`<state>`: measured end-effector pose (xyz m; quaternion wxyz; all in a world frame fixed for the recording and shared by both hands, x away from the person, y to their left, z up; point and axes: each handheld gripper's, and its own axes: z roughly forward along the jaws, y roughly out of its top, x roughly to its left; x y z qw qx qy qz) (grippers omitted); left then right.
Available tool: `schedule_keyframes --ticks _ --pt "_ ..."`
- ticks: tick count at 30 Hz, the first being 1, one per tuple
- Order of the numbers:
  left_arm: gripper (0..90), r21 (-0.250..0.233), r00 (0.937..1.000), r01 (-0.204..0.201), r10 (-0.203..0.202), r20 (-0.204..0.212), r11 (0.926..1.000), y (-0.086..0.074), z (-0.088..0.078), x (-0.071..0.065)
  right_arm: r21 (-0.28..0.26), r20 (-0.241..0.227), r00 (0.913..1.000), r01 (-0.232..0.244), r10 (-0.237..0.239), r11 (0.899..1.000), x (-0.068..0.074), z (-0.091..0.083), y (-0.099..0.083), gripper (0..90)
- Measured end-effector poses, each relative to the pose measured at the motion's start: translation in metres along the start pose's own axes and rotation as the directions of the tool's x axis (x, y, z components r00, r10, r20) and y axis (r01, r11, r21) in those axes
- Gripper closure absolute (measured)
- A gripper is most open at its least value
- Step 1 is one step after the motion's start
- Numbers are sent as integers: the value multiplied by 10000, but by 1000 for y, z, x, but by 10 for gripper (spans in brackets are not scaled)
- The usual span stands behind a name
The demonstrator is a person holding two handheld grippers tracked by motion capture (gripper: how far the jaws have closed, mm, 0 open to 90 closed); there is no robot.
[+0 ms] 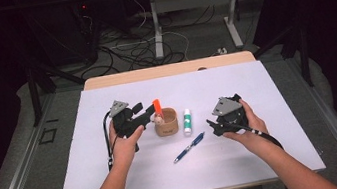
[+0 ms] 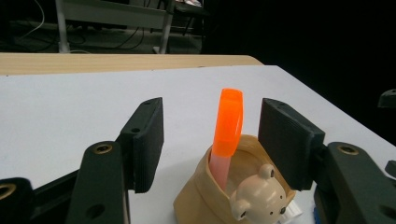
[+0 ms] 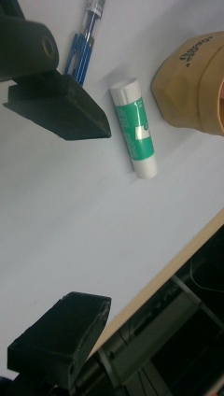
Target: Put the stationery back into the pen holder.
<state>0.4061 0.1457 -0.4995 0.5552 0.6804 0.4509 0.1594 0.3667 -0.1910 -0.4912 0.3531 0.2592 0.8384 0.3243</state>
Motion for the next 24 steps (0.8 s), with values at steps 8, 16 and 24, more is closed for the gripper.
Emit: schedule_keyframes --ticks 8,16,24 --pt "372 136 9998 146 -144 -153 9998 2 -10 3 432 -715 9803 -1815 1843 9824 -3 3 3 172" --pt "335 25 9989 167 -166 -434 9999 2 -21 11 654 -1239 9350 -3264 3322 9430 -13 11 8 160" --pt "315 -199 9962 271 -286 -821 9994 4 -29 17 821 -1387 8795 -4479 4553 8903 -23 18 16 69"
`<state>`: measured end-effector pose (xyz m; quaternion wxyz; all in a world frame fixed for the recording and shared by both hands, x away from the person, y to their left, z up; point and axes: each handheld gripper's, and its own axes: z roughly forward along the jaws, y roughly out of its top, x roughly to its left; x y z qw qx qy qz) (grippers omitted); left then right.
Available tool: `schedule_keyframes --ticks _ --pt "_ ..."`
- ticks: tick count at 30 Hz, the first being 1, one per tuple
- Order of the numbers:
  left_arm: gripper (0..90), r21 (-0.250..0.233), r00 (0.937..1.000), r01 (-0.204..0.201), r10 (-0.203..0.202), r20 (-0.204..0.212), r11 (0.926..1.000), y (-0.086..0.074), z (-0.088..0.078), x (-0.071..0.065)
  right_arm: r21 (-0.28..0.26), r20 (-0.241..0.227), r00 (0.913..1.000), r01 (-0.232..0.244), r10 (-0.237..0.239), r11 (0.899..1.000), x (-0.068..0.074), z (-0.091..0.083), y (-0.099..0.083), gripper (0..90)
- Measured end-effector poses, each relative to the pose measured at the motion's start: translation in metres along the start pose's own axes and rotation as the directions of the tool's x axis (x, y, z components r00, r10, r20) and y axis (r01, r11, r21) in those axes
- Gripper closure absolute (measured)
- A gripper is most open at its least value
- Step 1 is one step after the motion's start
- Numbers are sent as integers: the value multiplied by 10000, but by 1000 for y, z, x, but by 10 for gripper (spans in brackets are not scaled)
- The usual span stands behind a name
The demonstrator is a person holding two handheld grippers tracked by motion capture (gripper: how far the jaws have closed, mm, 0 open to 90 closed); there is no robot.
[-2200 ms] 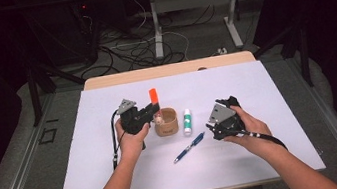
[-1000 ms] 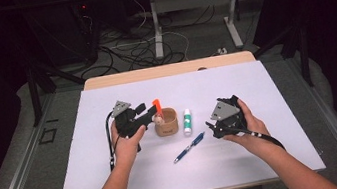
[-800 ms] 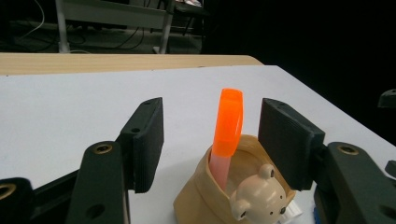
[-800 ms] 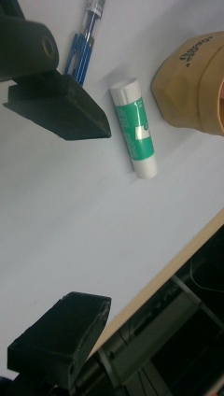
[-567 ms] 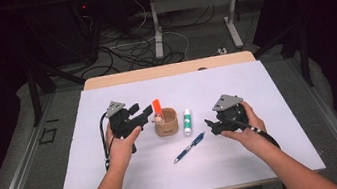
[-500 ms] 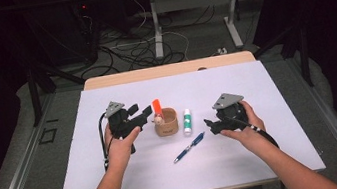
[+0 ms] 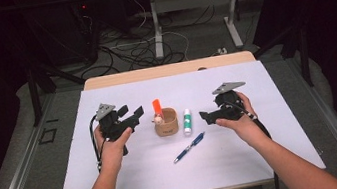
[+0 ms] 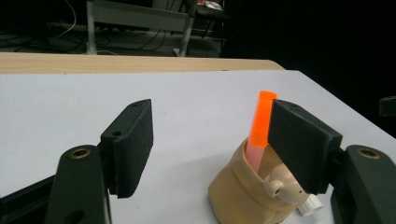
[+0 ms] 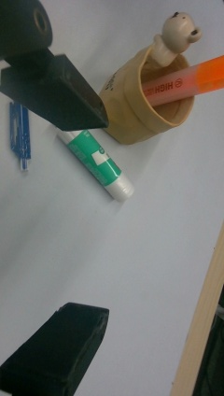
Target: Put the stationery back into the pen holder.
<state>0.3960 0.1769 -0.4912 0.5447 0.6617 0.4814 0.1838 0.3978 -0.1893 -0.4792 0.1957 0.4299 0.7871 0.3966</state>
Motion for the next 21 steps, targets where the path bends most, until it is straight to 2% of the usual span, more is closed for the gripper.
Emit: schedule_keyframes --ticks 5,7,8,10,12,15,16,18,21 --pt "303 332 9991 413 -415 52 9986 1 -3 5 90 -204 9968 -772 774 9970 -5 5 6 3" --pt "284 518 9984 564 -565 2 9971 1 -3 8 130 -321 9918 -1233 1236 9923 -6 6 8 0" --pt "272 620 9970 763 -767 39 9952 1 -3 9 37 -395 9898 -1368 1368 9906 -7 8 10 0" --pt "223 764 9951 983 -985 -9 9922 0 -3 11 -29 -339 9821 -1855 1853 9826 -7 10 13 0" --pt "191 835 9942 1074 -1073 -55 9907 0 -2 12 42 -481 9767 -2093 2093 9778 -8 13 16 0" --pt "164 997 9928 1194 -1188 -121 9878 1 -2 14 251 -397 9710 -2350 2359 9717 -7 18 20 0" --pt "156 983 9926 1213 -1202 -173 9877 0 -2 14 290 -422 9705 -2363 2373 9713 -7 19 21 0" --pt "149 927 9915 1297 -1280 -239 9872 0 -1 14 389 -490 9628 -2641 2658 9637 -5 23 25 0" --pt "116 956 9895 1440 -1426 -216 9849 -1 -1 15 422 -579 9590 -2754 2775 9604 -5 27 30 0"
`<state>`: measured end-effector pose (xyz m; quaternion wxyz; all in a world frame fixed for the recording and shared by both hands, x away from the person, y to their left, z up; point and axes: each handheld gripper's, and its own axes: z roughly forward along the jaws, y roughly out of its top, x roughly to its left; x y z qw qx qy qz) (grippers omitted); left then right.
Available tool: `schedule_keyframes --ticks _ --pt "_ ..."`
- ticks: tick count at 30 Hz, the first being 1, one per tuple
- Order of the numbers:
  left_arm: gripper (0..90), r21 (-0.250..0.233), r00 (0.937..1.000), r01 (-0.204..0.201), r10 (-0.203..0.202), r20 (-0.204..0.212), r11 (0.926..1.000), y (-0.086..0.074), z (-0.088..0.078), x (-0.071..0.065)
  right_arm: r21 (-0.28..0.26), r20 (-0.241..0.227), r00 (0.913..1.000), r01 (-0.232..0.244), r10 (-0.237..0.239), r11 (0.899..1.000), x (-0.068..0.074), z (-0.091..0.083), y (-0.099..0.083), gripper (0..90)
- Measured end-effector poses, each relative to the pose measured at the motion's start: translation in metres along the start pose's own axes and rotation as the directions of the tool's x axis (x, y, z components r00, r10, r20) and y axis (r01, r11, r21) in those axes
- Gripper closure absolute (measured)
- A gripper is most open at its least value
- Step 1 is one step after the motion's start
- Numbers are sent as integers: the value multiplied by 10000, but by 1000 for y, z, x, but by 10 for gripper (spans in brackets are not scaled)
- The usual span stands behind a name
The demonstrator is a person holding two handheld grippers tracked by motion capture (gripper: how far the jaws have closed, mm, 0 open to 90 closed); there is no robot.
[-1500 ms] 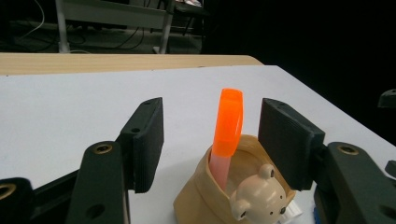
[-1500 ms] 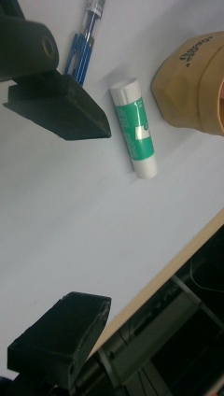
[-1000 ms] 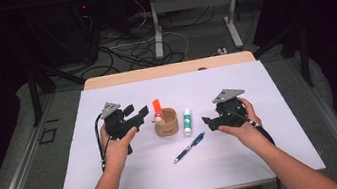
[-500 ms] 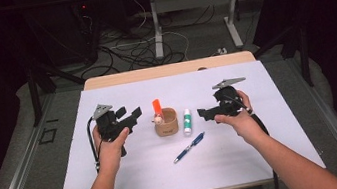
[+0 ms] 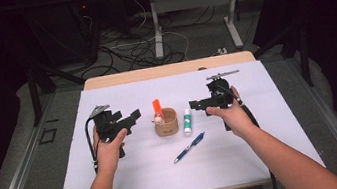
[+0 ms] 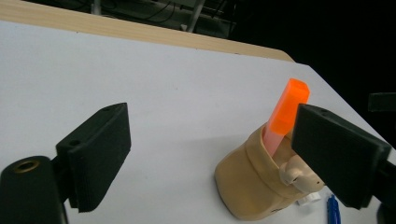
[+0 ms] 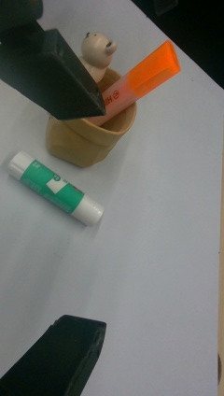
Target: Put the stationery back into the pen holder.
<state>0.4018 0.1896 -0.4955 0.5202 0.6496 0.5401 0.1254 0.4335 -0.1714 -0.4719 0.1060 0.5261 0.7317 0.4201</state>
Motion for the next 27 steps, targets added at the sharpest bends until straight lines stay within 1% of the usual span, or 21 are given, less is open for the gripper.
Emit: schedule_keyframes --ticks 4,5,8,10,11,12,14,15,18,21,22,23,25,27 --pt "83 -69 10000 77 -77 -8 9999 0 0 0 88 -160 9995 -264 265 9996 3 6 5 3" --pt "75 -84 10000 95 -95 1 9999 0 0 0 199 -195 9990 -388 392 9990 4 7 6 9" --pt "53 -14 10000 56 -56 11 10000 0 0 1 344 -231 9981 -571 579 9978 6 13 8 21" --pt "45 21 10000 10 -10 30 10000 0 0 1 564 -234 9976 -636 650 9964 7 16 9 51" --pt "44 24 10000 -29 28 44 10000 0 0 1 706 -124 9974 -703 713 9950 7 18 10 61" --pt "44 8 10000 18 -18 97 10000 0 0 1 810 -204 9967 -771 790 9937 7 19 10 73" --pt "42 -9 10000 -37 37 40 10000 -1 1 1 973 4 9963 -859 863 9915 7 23 10 112" --pt "43 69 10000 -2 2 42 10000 -1 1 1 1073 27 9961 -883 885 9903 7 24 10 127" --pt "42 107 10000 -11 12 -11 9999 -1 3 1 1286 246 9947 -1018 994 9865 8 31 9 152" --pt "43 59 10000 -80 80 13 10000 -2 3 0 1430 253 9941 -1076 1051 9839 9 38 8 165" --pt "43 76 10000 -62 61 21 10000 -2 3 0 1486 246 9930 -1181 1157 9818 9 40 8 174" --pt "43 121 10000 -73 73 21 9999 -1 3 0 1436 240 9933 -1154 1131 9829 9 42 7 193" --pt "43 17 10000 -58 58 -9 10000 -2 4 0 1618 357 9923 -1224 1182 9792 7 45 8 205" --pt "45 125 10000 -44 44 -31 9999 -2 3 0 1706 350 9910 -1334 1293 9763 6 48 8 215"
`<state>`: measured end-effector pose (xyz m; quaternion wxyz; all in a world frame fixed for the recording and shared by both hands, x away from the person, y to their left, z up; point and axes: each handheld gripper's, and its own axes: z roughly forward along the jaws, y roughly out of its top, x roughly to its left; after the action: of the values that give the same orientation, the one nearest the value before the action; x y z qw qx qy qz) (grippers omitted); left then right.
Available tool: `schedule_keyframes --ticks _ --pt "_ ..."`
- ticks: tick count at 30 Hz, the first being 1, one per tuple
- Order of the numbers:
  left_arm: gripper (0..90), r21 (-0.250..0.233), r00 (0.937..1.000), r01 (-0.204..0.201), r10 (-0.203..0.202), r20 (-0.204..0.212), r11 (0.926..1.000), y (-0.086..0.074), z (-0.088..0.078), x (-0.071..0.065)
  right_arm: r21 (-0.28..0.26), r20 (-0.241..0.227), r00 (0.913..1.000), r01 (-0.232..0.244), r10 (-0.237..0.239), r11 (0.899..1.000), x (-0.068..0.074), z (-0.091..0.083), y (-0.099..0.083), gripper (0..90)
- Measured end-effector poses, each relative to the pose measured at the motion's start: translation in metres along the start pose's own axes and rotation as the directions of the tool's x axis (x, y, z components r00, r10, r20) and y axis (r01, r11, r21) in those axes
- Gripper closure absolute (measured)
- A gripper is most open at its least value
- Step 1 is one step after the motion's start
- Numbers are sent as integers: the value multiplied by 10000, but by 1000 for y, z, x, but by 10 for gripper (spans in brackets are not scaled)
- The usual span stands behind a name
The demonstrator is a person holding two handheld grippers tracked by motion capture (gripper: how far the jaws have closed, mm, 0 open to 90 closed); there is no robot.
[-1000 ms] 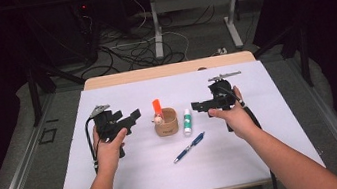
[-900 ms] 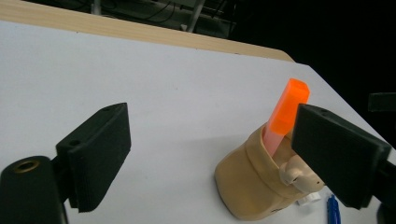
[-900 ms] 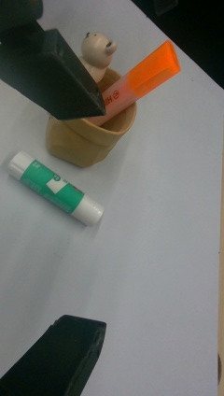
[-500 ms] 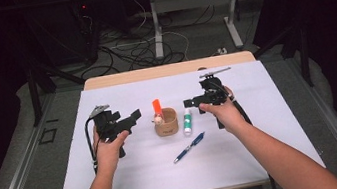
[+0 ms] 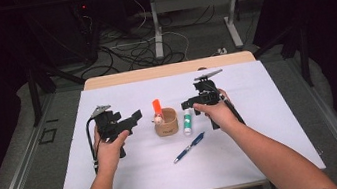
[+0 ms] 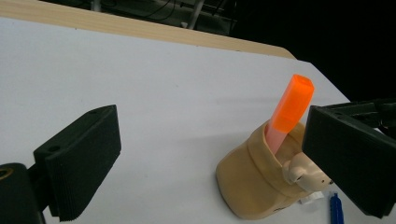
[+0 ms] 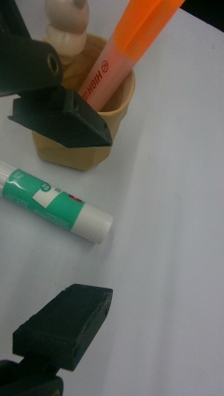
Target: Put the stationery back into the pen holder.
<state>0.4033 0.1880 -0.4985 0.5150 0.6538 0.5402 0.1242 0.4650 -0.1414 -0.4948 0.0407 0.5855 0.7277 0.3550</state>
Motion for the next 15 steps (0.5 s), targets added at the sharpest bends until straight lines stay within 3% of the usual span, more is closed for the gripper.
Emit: schedule_keyframes --ticks 8,12,14,15 --pt "52 151 10000 1 -1 20 9999 0 1 0 236 83 9989 -455 453 9987 -5 7 1 266" --pt "55 168 10000 3 -3 -17 9999 0 1 0 453 -377 9965 -731 748 9963 -9 11 1 285" --pt "57 68 10000 61 -61 -19 10000 -1 2 0 565 -178 9967 -786 798 9953 -9 12 1 289" --pt "58 133 10000 71 -71 -33 9999 0 1 0 649 -179 9943 -1038 1052 9925 -9 12 1 298"
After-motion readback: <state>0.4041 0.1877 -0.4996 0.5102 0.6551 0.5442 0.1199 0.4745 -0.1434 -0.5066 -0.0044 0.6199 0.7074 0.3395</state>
